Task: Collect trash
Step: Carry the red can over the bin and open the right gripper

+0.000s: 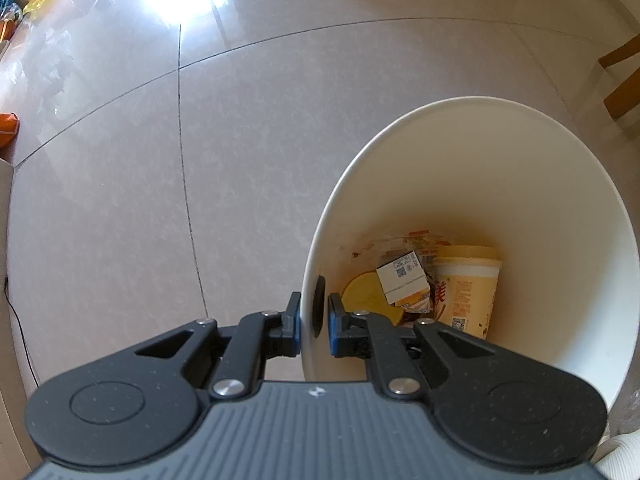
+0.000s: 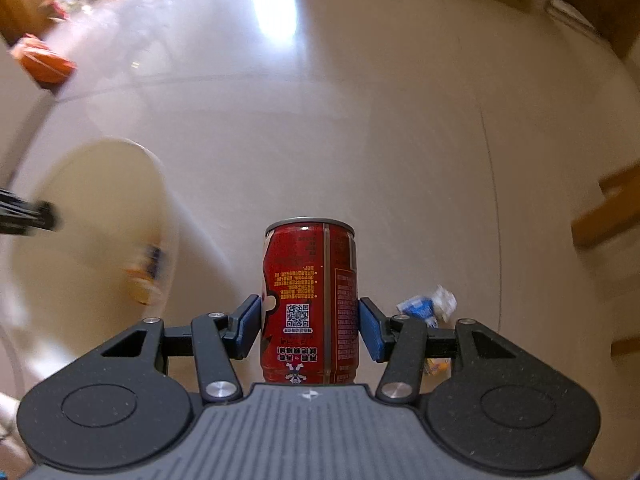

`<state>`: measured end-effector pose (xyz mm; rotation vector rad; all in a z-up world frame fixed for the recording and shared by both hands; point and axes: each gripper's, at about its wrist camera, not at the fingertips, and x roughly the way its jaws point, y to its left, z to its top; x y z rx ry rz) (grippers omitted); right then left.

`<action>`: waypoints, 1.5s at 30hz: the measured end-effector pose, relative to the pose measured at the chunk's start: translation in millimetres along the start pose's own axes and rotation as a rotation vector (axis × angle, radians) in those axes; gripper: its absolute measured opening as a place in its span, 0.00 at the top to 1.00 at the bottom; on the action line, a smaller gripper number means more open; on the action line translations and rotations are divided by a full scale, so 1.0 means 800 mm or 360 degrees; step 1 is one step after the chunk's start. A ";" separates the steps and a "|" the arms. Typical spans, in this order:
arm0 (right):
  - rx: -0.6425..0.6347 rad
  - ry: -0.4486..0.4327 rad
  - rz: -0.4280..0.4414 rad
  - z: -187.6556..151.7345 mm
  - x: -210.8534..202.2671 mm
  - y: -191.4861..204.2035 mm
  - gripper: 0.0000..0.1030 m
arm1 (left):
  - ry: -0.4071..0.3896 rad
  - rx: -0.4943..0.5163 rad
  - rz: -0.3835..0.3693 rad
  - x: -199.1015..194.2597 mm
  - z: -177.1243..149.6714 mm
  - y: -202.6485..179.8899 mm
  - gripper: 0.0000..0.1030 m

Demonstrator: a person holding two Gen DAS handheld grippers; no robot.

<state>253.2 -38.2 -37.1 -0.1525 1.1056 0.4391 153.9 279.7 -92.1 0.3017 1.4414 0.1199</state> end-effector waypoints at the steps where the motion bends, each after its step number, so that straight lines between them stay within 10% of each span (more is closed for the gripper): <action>1: -0.0029 -0.0020 0.0017 0.006 -0.014 0.008 0.45 | -0.0001 0.0000 0.0001 0.000 0.000 -0.001 0.90; 19: -0.0457 -0.0089 0.0312 0.038 -0.109 0.171 0.44 | -0.0007 0.0008 0.0012 -0.002 -0.003 -0.005 0.90; 23: -0.0479 -0.0131 0.0308 0.034 -0.111 0.174 0.18 | -0.0003 -0.0001 -0.0001 -0.002 -0.002 -0.001 0.90; 45: -0.0345 -0.0180 0.0241 0.025 -0.084 0.150 0.11 | -0.0006 -0.0002 -0.0015 -0.002 -0.001 0.001 0.87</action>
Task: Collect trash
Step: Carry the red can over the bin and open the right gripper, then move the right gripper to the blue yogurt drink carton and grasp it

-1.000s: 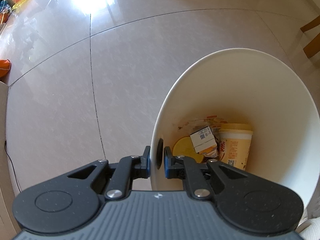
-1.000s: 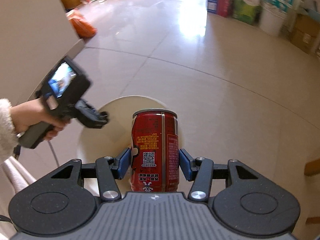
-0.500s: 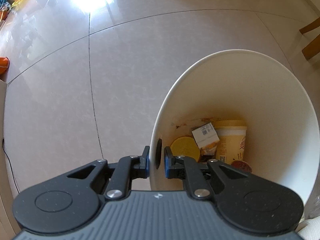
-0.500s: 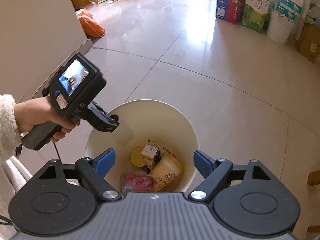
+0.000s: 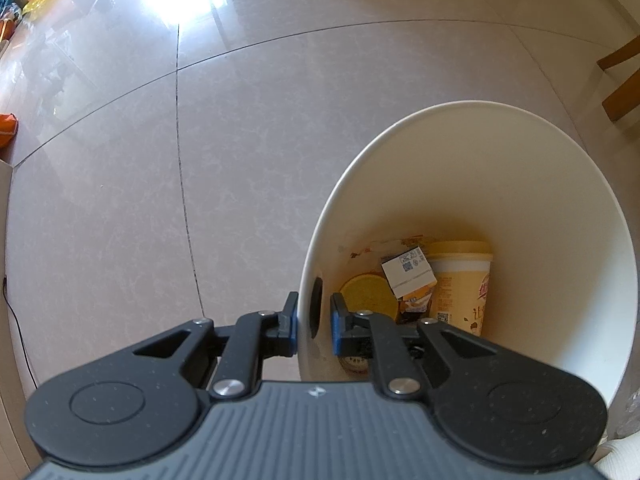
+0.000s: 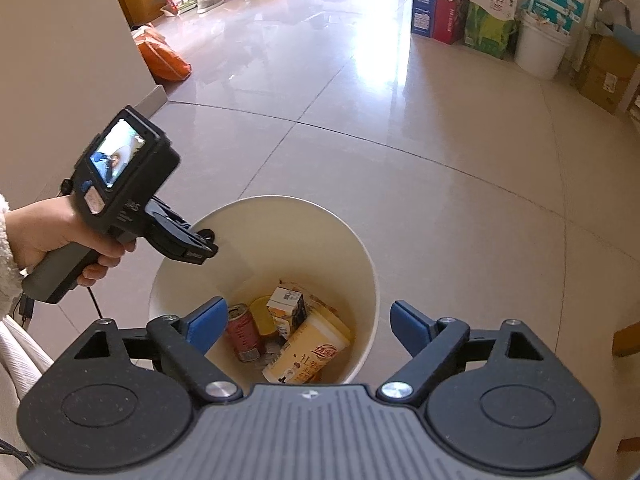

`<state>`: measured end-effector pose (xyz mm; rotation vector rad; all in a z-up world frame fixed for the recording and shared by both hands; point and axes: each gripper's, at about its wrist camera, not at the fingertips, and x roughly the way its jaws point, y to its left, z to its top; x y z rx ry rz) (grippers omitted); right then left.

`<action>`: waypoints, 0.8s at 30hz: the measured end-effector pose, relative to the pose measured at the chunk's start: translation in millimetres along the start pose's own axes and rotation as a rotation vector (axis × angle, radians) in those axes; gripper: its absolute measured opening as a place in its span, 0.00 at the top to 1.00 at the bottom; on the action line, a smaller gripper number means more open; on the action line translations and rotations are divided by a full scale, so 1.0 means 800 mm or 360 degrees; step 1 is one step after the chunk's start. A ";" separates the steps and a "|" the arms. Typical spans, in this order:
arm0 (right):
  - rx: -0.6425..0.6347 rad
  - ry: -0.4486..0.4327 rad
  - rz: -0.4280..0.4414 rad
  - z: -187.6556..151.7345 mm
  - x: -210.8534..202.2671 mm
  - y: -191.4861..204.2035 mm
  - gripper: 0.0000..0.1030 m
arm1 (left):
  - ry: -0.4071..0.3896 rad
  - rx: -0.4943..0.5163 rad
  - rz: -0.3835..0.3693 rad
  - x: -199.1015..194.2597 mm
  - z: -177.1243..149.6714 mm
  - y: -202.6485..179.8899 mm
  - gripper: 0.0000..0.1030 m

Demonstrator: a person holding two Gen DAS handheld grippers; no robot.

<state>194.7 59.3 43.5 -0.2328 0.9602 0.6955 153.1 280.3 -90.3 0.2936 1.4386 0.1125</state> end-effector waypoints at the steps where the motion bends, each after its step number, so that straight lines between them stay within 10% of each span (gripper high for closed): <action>1: 0.0012 0.0002 -0.0006 -0.002 0.001 -0.003 0.10 | -0.0001 0.0002 -0.0001 0.000 0.000 0.000 0.87; 24: 0.0541 0.0008 -0.0248 -0.118 0.076 -0.165 0.05 | -0.0002 0.0009 -0.0026 -0.002 0.001 0.002 0.87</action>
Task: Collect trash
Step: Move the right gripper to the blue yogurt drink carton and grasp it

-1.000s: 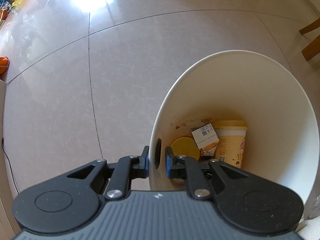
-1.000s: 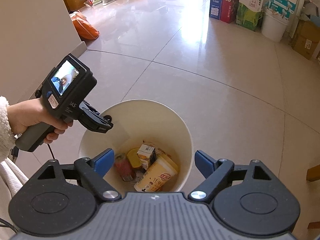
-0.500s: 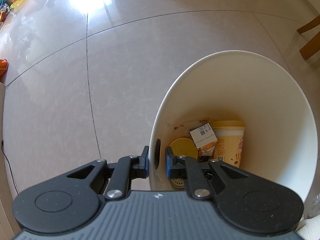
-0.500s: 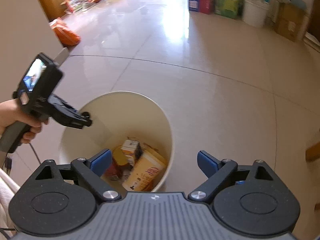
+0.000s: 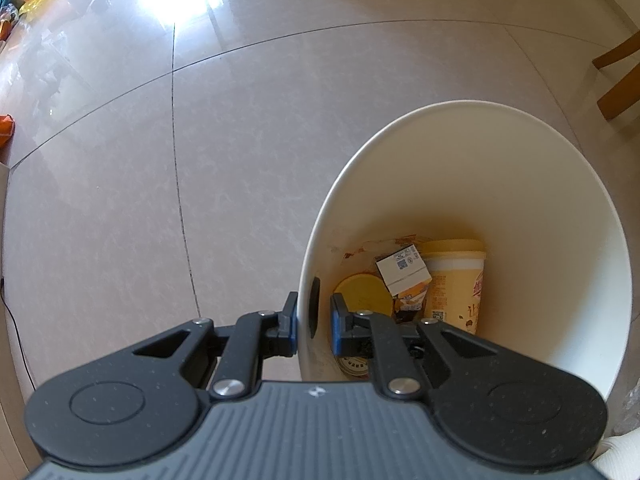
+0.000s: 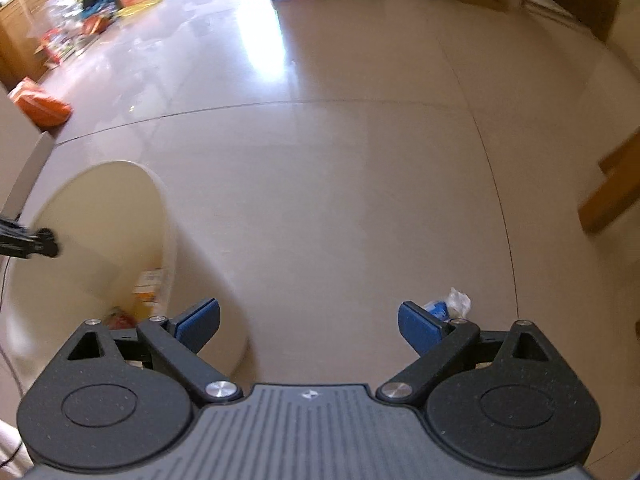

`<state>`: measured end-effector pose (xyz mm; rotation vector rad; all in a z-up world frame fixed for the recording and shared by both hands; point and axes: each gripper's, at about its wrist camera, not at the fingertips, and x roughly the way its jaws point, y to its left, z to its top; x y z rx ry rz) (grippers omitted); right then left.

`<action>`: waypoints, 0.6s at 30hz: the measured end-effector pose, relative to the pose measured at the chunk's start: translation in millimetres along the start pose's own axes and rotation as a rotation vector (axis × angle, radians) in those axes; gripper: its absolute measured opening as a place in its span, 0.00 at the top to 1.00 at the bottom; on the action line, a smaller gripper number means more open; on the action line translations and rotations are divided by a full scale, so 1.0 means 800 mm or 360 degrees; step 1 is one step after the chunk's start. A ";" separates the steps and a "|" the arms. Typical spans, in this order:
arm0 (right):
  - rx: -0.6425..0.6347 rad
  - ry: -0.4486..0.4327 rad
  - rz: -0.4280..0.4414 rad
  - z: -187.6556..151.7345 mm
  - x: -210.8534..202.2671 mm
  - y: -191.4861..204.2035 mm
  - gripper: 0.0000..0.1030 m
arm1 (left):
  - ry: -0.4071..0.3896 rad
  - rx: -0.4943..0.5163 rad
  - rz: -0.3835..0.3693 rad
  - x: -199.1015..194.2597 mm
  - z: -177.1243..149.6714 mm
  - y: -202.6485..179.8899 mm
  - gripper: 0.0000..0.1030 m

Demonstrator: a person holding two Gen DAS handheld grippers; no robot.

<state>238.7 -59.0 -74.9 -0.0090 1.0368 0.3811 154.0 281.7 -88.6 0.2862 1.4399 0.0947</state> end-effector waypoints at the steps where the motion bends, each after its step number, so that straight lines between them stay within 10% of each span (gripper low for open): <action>1: 0.0019 -0.0012 -0.0030 -0.006 0.008 -0.011 0.05 | -0.0003 0.0004 0.0001 -0.001 0.000 0.000 0.87; 18: 0.0217 0.0135 -0.0294 -0.066 0.194 -0.138 0.05 | 0.0020 -0.0008 0.0029 0.006 -0.001 -0.001 0.87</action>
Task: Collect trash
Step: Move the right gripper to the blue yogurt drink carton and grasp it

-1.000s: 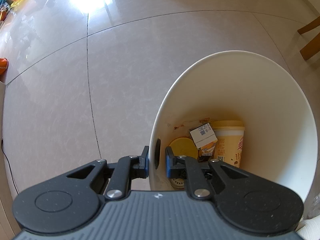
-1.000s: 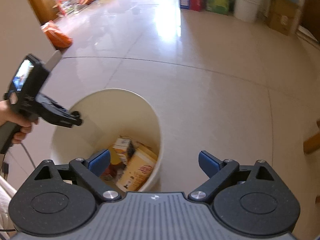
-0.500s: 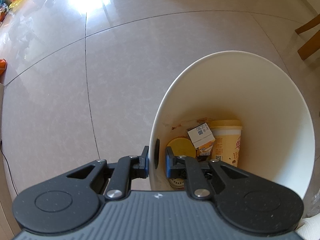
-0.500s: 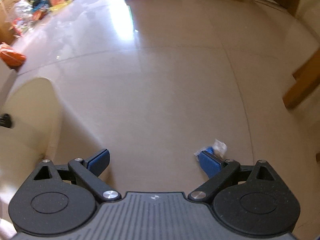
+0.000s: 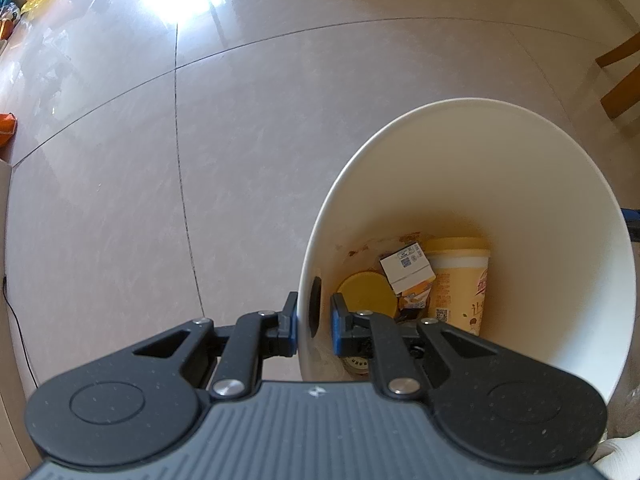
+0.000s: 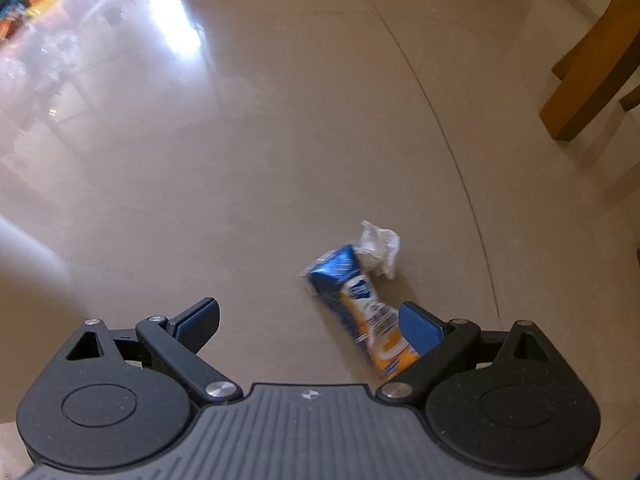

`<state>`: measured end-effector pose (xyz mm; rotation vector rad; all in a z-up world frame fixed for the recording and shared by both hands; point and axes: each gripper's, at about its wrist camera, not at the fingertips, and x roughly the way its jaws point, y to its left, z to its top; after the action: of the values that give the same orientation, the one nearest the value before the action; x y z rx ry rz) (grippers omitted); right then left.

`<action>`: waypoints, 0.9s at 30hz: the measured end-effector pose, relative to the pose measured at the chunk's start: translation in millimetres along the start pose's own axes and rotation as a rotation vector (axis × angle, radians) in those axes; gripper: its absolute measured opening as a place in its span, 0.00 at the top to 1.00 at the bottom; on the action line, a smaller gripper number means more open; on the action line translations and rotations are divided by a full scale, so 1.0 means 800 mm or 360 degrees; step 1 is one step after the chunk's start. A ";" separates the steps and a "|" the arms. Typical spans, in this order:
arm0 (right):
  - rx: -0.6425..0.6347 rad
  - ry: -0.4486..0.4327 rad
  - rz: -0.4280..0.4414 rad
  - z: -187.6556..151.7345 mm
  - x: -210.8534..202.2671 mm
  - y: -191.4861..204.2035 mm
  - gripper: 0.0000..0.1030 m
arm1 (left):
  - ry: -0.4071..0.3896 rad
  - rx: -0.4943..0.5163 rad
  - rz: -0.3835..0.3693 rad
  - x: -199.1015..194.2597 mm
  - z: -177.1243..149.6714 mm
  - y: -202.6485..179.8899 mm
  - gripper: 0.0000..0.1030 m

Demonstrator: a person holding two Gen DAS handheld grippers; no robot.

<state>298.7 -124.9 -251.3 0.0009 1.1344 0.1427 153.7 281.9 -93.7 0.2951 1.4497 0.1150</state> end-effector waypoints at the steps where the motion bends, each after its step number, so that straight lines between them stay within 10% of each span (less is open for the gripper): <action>1: -0.0005 0.0014 -0.0006 0.000 0.013 -0.002 0.05 | -0.0001 0.0002 0.0003 0.001 0.000 -0.001 0.87; 7: 0.0034 0.0068 -0.0089 0.005 0.064 -0.019 0.05 | 0.0001 0.0007 0.0005 0.001 0.002 -0.004 0.87; 18: 0.0057 0.0286 0.0163 -0.011 0.091 -0.009 0.04 | 0.0000 -0.0001 -0.0005 0.001 0.000 0.000 0.87; 27: 0.0206 0.0240 0.0012 -0.010 0.105 -0.001 0.04 | 0.0002 0.0003 0.0007 0.001 0.001 -0.003 0.87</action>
<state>326.3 -116.6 -330.5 0.1111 1.2924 0.0770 154.1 279.9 -94.6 0.2998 1.4502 0.1176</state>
